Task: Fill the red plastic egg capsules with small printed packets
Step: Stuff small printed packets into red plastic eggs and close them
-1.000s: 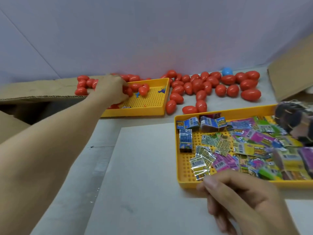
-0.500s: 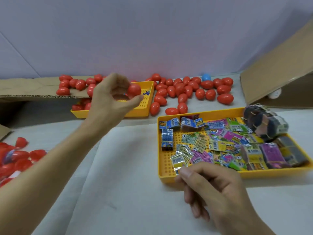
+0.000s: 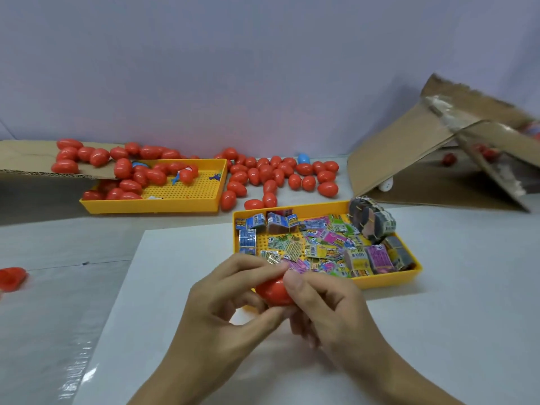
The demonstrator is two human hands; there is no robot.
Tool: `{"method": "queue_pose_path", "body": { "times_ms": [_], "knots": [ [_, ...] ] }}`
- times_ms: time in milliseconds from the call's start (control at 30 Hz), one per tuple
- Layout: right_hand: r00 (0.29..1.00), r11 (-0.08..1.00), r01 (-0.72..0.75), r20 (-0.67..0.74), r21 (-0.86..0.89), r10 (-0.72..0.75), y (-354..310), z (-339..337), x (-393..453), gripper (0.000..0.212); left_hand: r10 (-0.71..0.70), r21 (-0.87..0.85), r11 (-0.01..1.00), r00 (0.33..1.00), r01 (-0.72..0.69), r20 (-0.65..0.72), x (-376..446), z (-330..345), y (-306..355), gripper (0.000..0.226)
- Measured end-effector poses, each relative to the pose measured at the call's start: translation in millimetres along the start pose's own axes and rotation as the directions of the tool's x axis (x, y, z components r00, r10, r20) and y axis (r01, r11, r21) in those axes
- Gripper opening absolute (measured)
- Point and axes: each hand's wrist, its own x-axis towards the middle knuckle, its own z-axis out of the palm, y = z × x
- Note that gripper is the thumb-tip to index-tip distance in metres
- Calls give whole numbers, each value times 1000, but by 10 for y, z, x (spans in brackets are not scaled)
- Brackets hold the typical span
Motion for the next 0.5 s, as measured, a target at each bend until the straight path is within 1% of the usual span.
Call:
{"method": "queue_pose_path", "body": {
  "times_ms": [100,200,300,367,500],
  "knots": [
    [1000,1000,-5,2,-26,5,-25,-39,3,58,-53,-114,992,997,46,-57,-68,49,-7,43],
    [999,999,-41,11,-23,41,-8,-48,13,53,-142,-171,978,982,119,-125,-123,89,-33,41],
    [998,999,-51,28,-17,52,8,-48,16,51,-233,-249,949,963,194,-139,-121,97,-31,36],
    [999,999,-42,32,-22,42,9,-54,20,49,-260,-289,933,956,213,-135,-109,97,-12,32],
    [997,999,-49,51,-14,49,-8,-55,35,49,-268,-322,924,950,206,-162,-104,100,-7,22]
  ]
}}
